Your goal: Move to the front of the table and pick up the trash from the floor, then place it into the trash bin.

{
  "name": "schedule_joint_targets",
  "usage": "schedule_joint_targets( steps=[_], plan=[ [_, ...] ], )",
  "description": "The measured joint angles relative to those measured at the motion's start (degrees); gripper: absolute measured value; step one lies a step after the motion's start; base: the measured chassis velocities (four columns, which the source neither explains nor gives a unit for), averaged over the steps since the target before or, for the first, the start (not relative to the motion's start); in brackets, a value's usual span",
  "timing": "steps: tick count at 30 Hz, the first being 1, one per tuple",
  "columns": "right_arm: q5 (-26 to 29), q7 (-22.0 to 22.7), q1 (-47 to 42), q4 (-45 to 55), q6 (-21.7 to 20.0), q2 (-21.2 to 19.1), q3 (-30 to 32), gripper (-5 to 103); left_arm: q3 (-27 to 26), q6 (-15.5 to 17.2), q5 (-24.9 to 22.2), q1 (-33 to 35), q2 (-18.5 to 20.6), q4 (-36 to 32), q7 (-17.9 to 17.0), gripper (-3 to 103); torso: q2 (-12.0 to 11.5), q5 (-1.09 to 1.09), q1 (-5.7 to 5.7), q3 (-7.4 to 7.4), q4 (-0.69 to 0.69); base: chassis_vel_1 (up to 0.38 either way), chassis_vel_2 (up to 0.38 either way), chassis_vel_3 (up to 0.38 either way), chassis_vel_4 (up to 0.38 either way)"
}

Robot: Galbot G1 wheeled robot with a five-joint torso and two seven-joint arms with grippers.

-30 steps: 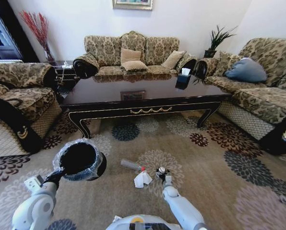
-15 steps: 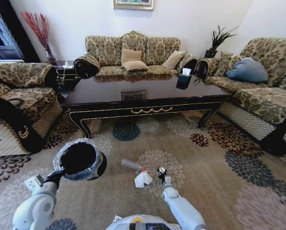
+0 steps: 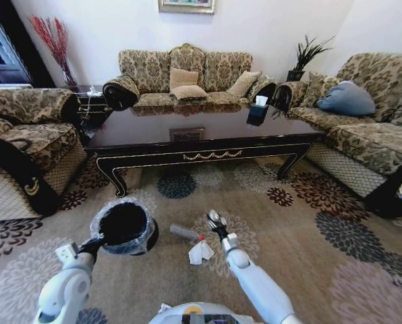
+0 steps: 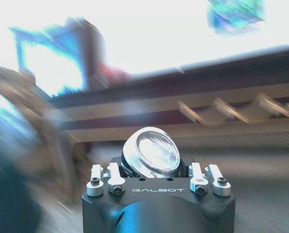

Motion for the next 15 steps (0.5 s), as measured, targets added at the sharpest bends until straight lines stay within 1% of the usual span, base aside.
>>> schedule_joint_targets(
  steps=[2,5,6,8,9,10,13,15],
  plan=[
    [3.5,-3.1,1.7,4.9,1.4,-2.5,-4.4,56,2.9,0.0,0.1,-1.4,1.6,1.7,0.4,2,0.0,0.00,0.00,0.01,0.00,0.000,0.000,0.000,0.000],
    [5.1,-4.2,4.4,9.5,1.7,-4.7,-9.7,56,6.5,-0.4,0.2,-3.9,2.9,4.4,0.8,2,0.0,0.00,0.00,0.01,-0.01,0.000,0.000,0.000,0.000],
    [5.1,-4.2,4.4,9.5,1.7,-4.7,-9.7,56,6.5,-0.4,0.2,-3.9,2.9,4.4,0.8,2,0.0,0.00,0.00,0.01,-0.01,0.000,0.000,0.000,0.000],
    [4.4,-4.4,7.4,11.8,2.0,-6.2,-14.5,56,9.3,-1.0,0.5,-6.2,3.2,6.5,1.2,2,0.0,-0.01,0.00,0.01,0.00,0.000,0.000,0.000,0.000],
    [4.4,-4.4,7.4,11.8,2.0,-6.2,-14.5,56,9.3,-1.0,0.5,-6.2,3.2,6.5,1.2,2,0.0,-0.01,0.00,0.01,0.00,0.000,0.000,0.000,0.000],
    [3.8,-4.4,8.2,12.1,2.2,-6.5,-15.8,56,9.9,-1.1,0.5,-6.8,3.2,7.0,1.4,2,0.0,-0.01,0.00,0.01,0.00,0.000,0.000,0.000,0.000],
    [1.3,-4.3,11.7,11.4,2.5,-7.3,-21.6,56,12.7,-1.3,0.5,-10.2,2.6,8.5,1.5,2,0.0,0.00,0.00,0.01,0.00,0.000,0.000,0.000,0.000],
    [1.2,-4.3,12.0,11.1,2.6,-7.2,-22.1,56,13.0,-1.3,0.5,-10.5,2.5,8.5,1.5,2,0.0,0.00,0.00,0.01,-0.01,0.000,0.000,0.000,0.000]
  ],
)
